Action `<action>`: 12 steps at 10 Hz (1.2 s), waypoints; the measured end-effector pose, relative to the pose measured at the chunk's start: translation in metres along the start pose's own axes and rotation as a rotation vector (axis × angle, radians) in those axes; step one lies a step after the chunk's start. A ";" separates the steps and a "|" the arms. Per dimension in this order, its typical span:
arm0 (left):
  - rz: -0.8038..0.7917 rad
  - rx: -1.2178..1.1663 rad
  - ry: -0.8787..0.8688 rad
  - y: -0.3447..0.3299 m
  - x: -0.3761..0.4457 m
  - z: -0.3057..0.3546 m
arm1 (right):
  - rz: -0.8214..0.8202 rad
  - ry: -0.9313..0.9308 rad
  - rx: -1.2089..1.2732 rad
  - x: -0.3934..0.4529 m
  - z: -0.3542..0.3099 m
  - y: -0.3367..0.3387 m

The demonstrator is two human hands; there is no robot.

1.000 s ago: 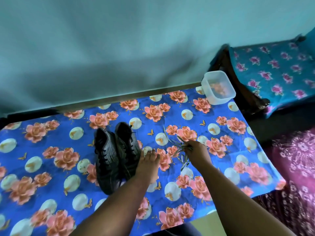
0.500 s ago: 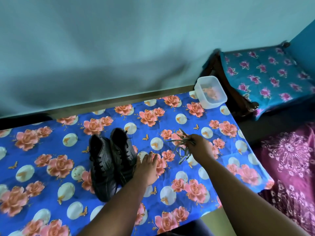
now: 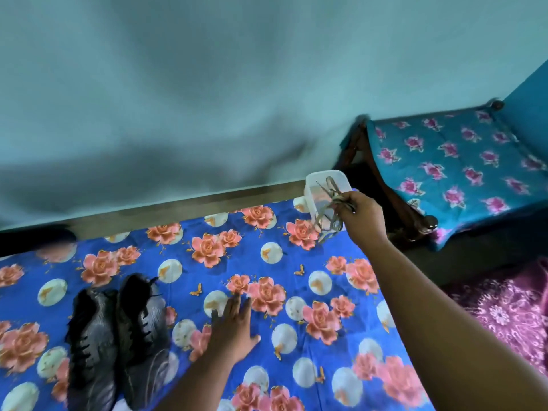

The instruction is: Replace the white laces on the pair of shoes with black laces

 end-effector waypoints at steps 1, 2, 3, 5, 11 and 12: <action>0.011 -0.051 0.048 0.002 0.014 0.021 | 0.034 -0.012 -0.007 0.045 0.020 0.009; 0.015 -0.069 0.063 0.000 0.023 0.033 | -0.017 -0.072 -0.063 0.075 0.050 -0.006; 0.011 -0.064 0.094 0.001 0.029 0.041 | -0.151 -0.127 -0.144 0.088 0.078 -0.032; 0.028 -0.085 0.140 0.001 0.030 0.047 | -0.231 -0.116 -0.311 0.085 0.094 -0.050; 0.176 -0.324 0.286 0.015 -0.069 -0.057 | -0.604 0.327 -0.488 -0.144 0.005 -0.201; 0.259 -0.406 0.355 -0.001 -0.097 -0.096 | -0.726 0.438 -0.564 -0.192 -0.019 -0.243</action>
Point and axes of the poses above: each hand's wrist, its own x-axis towards the middle knuckle, its own y-axis out of the back of the hand, z = x × y, the point moved 5 cm from there along x, towards the middle knuckle, and after that the axes turned 5 degrees about x, right-handed, at the moved point
